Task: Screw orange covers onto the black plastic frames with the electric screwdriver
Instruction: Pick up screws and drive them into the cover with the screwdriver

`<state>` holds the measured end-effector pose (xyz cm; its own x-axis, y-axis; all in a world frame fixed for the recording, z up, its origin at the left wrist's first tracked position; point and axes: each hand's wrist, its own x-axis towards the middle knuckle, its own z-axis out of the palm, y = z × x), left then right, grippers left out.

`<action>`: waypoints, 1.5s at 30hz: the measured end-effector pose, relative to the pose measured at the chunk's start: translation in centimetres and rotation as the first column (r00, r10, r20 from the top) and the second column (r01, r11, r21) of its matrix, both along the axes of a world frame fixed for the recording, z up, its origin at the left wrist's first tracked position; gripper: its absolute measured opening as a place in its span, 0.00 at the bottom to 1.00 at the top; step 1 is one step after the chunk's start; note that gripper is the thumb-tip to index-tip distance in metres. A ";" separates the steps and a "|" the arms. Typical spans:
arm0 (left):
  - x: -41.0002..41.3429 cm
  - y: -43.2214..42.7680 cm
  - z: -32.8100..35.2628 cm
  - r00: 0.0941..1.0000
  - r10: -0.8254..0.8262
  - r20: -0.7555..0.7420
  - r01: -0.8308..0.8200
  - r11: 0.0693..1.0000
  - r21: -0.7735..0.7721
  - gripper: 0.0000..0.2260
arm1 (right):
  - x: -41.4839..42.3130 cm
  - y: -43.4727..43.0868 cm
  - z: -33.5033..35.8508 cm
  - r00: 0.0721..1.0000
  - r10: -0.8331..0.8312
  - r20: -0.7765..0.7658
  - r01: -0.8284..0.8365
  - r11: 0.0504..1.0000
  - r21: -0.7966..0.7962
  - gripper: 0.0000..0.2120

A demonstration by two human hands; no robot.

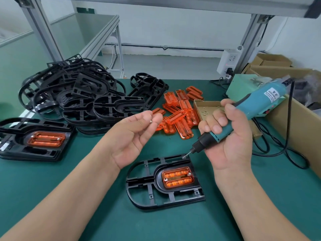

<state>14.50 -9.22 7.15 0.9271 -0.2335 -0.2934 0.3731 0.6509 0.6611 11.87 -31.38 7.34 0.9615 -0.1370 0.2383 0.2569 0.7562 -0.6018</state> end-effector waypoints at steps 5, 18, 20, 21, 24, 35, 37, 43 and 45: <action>0.0 0.1 -0.2 0.999 -0.037 -0.032 0.038 0.998 0.050 0.15 | 0.1 0.1 -0.1 1.000 0.004 -0.006 -0.004 1.000 0.002 0.06; -0.4 0.2 -0.1 0.970 -0.229 0.082 0.199 0.941 0.275 0.10 | 0.1 0.1 -0.1 1.000 0.016 0.008 -0.016 1.000 -0.004 0.06; -0.6 0.3 -0.1 0.952 -0.280 0.121 0.215 0.898 0.383 0.09 | 0.1 0.1 -0.1 1.000 0.019 0.011 -0.019 1.000 -0.004 0.05; -0.7 0.2 0.0 0.942 -0.308 0.136 0.223 0.874 0.431 0.08 | 0.1 0.1 -0.1 1.000 0.023 0.014 -0.022 1.000 -0.003 0.05; -0.8 0.2 -0.1 0.920 -0.355 0.167 0.219 0.817 0.533 0.09 | 0.0 0.2 0.0 0.999 0.026 0.022 -0.026 1.000 -0.001 0.05; -1.4 0.0 0.1 0.846 -0.488 0.212 0.274 0.741 0.613 0.09 | 0.1 0.0 1.0 0.998 -0.059 0.038 0.056 0.996 0.067 0.05; -1.5 0.0 0.4 0.844 -0.494 0.210 0.292 0.751 0.592 0.08 | 0.0 0.0 1.1 0.997 -0.068 0.036 0.065 0.996 0.068 0.04; -2.1 -0.4 0.7 0.838 -0.519 0.170 0.378 0.776 0.505 0.05 | 0.0 0.2 1.6 0.995 -0.085 0.052 0.079 0.992 0.096 0.03; -2.4 -0.6 0.7 0.846 -0.507 0.166 0.381 0.791 0.478 0.04 | 0.1 0.3 1.8 0.994 -0.095 0.055 0.089 0.990 0.114 0.05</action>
